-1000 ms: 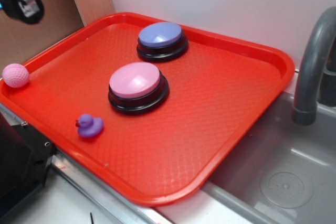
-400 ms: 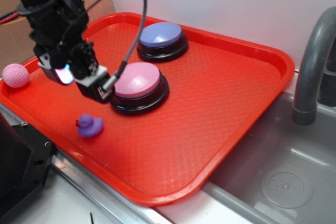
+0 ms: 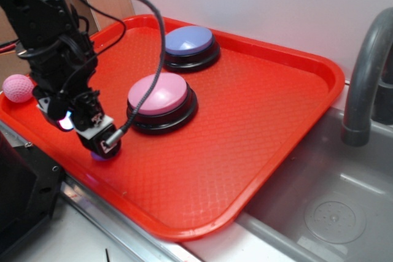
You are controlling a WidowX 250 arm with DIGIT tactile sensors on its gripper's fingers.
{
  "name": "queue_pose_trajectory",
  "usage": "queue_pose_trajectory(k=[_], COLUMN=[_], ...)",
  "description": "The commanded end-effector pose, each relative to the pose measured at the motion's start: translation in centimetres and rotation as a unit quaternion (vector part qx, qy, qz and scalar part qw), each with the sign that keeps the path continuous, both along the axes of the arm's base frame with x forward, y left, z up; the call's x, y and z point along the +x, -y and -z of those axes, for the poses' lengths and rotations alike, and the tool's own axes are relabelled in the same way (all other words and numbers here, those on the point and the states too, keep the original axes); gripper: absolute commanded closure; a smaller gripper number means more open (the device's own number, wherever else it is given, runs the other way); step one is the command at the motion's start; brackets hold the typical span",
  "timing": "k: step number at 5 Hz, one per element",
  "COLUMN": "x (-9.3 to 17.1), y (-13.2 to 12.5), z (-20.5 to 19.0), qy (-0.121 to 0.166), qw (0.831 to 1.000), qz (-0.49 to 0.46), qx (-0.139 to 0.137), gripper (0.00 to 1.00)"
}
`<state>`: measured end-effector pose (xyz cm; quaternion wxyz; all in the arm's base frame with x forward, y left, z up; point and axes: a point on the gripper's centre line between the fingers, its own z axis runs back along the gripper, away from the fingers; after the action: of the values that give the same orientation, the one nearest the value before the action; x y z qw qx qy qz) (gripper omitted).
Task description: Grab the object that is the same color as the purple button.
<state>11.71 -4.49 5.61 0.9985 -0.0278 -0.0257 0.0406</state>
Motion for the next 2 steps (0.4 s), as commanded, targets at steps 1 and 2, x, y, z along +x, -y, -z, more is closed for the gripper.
queue_pose_trajectory(k=[1, 2], x=[1.3, 2.7], y=[-0.3, 0.5], z=[1.1, 2.4], qy=[0.017, 0.017], qw=[0.999, 0.999], qz=[0.028, 0.047], qx=[0.001, -0.002], gripper=[0.00, 0.00])
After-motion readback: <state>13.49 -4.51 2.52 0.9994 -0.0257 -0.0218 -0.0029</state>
